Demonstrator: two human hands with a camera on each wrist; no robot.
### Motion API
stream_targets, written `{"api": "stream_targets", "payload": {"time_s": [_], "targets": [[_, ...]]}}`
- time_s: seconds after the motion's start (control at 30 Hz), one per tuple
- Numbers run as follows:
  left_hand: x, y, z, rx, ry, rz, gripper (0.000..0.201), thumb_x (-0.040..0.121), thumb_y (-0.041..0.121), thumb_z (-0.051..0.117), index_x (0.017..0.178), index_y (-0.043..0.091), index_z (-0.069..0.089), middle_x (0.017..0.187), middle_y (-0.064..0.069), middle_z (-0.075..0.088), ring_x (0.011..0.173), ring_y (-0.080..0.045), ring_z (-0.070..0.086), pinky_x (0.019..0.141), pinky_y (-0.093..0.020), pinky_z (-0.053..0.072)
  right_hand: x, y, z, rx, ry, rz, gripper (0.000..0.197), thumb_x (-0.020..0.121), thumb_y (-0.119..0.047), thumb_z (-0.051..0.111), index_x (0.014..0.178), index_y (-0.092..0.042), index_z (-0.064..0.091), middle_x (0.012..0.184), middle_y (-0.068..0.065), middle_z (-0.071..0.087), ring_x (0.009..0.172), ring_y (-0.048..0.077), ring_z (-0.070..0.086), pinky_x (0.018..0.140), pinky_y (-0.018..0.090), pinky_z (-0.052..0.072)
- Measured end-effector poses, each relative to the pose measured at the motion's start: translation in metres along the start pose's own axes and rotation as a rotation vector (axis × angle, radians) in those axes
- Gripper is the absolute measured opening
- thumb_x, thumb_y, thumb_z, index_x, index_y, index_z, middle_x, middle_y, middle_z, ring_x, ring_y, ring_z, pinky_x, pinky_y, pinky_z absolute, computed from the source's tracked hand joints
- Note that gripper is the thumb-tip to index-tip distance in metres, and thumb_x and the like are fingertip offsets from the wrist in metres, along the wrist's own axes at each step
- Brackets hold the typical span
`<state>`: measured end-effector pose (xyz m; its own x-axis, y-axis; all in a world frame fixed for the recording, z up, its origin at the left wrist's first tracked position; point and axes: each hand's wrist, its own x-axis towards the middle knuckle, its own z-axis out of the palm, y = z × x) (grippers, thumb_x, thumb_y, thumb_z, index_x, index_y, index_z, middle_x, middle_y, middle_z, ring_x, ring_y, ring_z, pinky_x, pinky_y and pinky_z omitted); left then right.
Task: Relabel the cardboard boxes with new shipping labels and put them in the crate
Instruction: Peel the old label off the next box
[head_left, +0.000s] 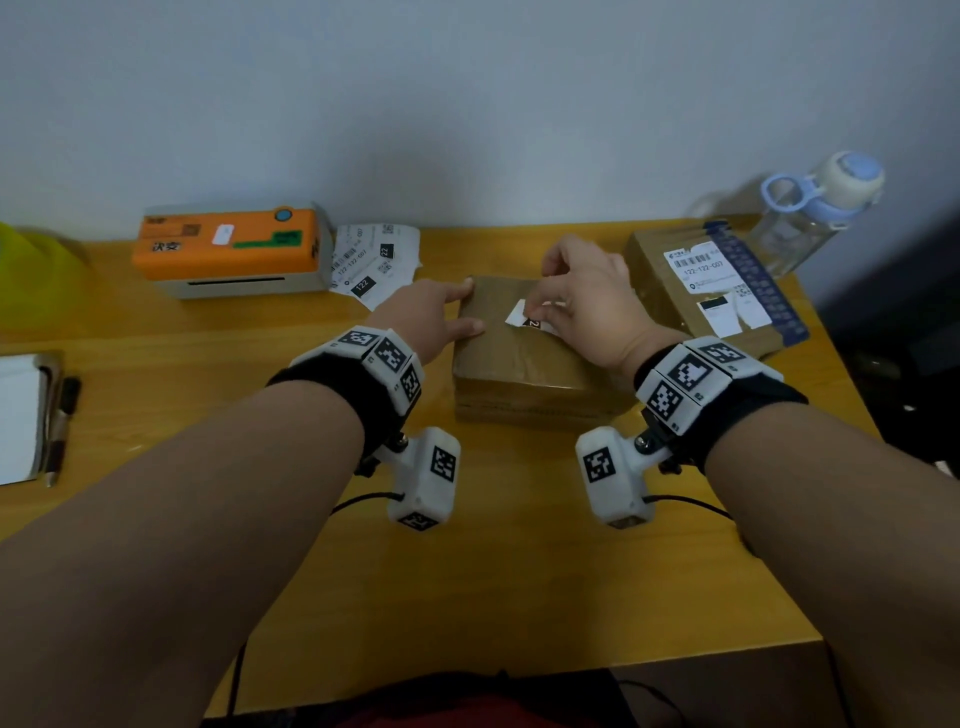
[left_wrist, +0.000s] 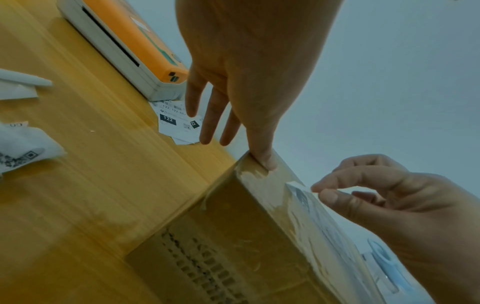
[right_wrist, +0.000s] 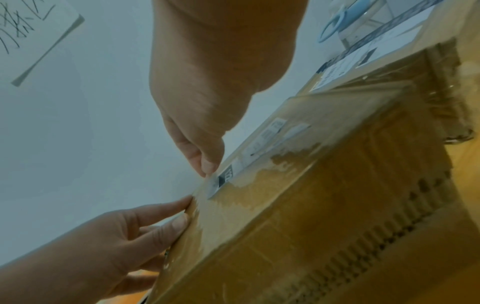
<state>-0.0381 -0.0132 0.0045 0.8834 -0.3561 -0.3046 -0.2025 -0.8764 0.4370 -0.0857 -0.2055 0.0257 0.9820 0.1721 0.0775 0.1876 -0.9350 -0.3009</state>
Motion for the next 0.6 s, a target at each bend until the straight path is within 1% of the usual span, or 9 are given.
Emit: {"api": "stream_targets", "payload": {"time_s": [0.13, 0.2, 0.23, 0.3, 0.37, 0.43, 0.47, 0.53, 0.6], "targets": [[-0.006, 0.009, 0.008, 0.264, -0.005, 0.021, 0.095, 0.071, 0.072, 0.056, 0.147, 0.027, 0.02, 0.144, -0.008, 0.036, 0.128, -0.029, 0.041, 0.1, -0.047, 0.041, -0.006, 0.003, 0.004, 0.054, 0.011, 0.068, 0.009, 0.087, -0.024, 0.063, 0.088, -0.024, 0.072, 0.106, 0.0, 0.043, 0.108, 0.021, 0.042, 0.098, 0.037, 0.029], [-0.005, 0.012, 0.008, 0.309, -0.007, 0.033, 0.098, 0.07, 0.074, 0.056, 0.146, 0.025, 0.019, 0.156, -0.006, 0.015, 0.139, -0.031, 0.024, 0.11, -0.053, 0.028, -0.008, 0.003, 0.005, 0.097, 0.005, 0.099, 0.008, 0.089, -0.024, 0.062, 0.092, -0.023, 0.069, 0.109, -0.002, 0.042, 0.11, 0.02, 0.043, 0.098, 0.034, 0.031], [-0.003, 0.013, 0.007, 0.314, -0.023, 0.045, 0.097, 0.07, 0.073, 0.056, 0.146, 0.027, 0.018, 0.158, -0.004, 0.004, 0.142, -0.03, 0.016, 0.113, -0.054, 0.021, -0.009, 0.003, 0.005, 0.123, -0.002, 0.11, 0.01, 0.089, -0.023, 0.061, 0.097, -0.022, 0.067, 0.115, 0.0, 0.042, 0.112, 0.019, 0.043, 0.097, 0.031, 0.032], [-0.001, 0.016, 0.004, 0.333, -0.059, 0.083, 0.093, 0.072, 0.071, 0.056, 0.147, 0.033, 0.015, 0.159, -0.002, -0.004, 0.144, -0.031, 0.009, 0.114, -0.055, 0.014, -0.008, -0.001, 0.006, 0.192, -0.001, 0.106, 0.025, 0.088, -0.019, 0.062, 0.113, -0.019, 0.059, 0.129, 0.003, 0.039, 0.115, 0.017, 0.044, 0.096, 0.028, 0.036], [0.001, 0.02, 0.001, 0.346, -0.087, 0.102, 0.092, 0.074, 0.069, 0.056, 0.148, 0.037, 0.01, 0.159, -0.002, 0.0, 0.144, -0.031, 0.01, 0.114, -0.056, 0.014, -0.004, -0.006, 0.004, 0.28, -0.002, 0.111, 0.046, 0.087, -0.015, 0.063, 0.129, -0.02, 0.045, 0.136, 0.003, 0.037, 0.118, 0.017, 0.046, 0.098, 0.03, 0.04], [0.004, 0.019, 0.002, 0.315, -0.096, 0.087, 0.095, 0.073, 0.069, 0.058, 0.148, 0.037, 0.009, 0.159, -0.003, 0.005, 0.143, -0.032, 0.013, 0.113, -0.056, 0.017, 0.001, -0.01, 0.003, 0.284, -0.112, 0.12, 0.06, 0.089, -0.015, 0.061, 0.141, -0.022, 0.033, 0.144, 0.004, 0.035, 0.125, 0.02, 0.044, 0.103, 0.034, 0.038], [0.004, 0.017, 0.004, 0.268, -0.087, 0.067, 0.098, 0.072, 0.068, 0.06, 0.148, 0.035, 0.009, 0.158, -0.005, 0.007, 0.142, -0.033, 0.015, 0.113, -0.055, 0.019, 0.004, -0.01, 0.003, 0.226, -0.187, 0.115, 0.061, 0.091, -0.016, 0.058, 0.144, -0.022, 0.03, 0.145, 0.004, 0.036, 0.128, 0.022, 0.042, 0.105, 0.035, 0.035], [0.002, 0.012, 0.007, 0.112, -0.049, 0.013, 0.106, 0.069, 0.063, 0.067, 0.149, 0.026, 0.008, 0.155, -0.01, 0.014, 0.139, -0.034, 0.022, 0.112, -0.052, 0.025, 0.009, -0.01, 0.005, 0.059, -0.268, 0.084, 0.054, 0.093, -0.019, 0.054, 0.143, -0.022, 0.035, 0.139, 0.006, 0.042, 0.127, 0.025, 0.041, 0.104, 0.037, 0.035], [-0.002, 0.007, 0.009, -0.018, -0.026, -0.023, 0.105, 0.071, 0.057, 0.069, 0.149, 0.021, 0.008, 0.151, -0.014, 0.019, 0.135, -0.033, 0.03, 0.109, -0.046, 0.03, 0.011, -0.01, 0.005, -0.03, -0.27, 0.068, 0.043, 0.094, -0.023, 0.053, 0.136, -0.025, 0.046, 0.126, 0.007, 0.046, 0.118, 0.026, 0.044, 0.097, 0.038, 0.039]]}}
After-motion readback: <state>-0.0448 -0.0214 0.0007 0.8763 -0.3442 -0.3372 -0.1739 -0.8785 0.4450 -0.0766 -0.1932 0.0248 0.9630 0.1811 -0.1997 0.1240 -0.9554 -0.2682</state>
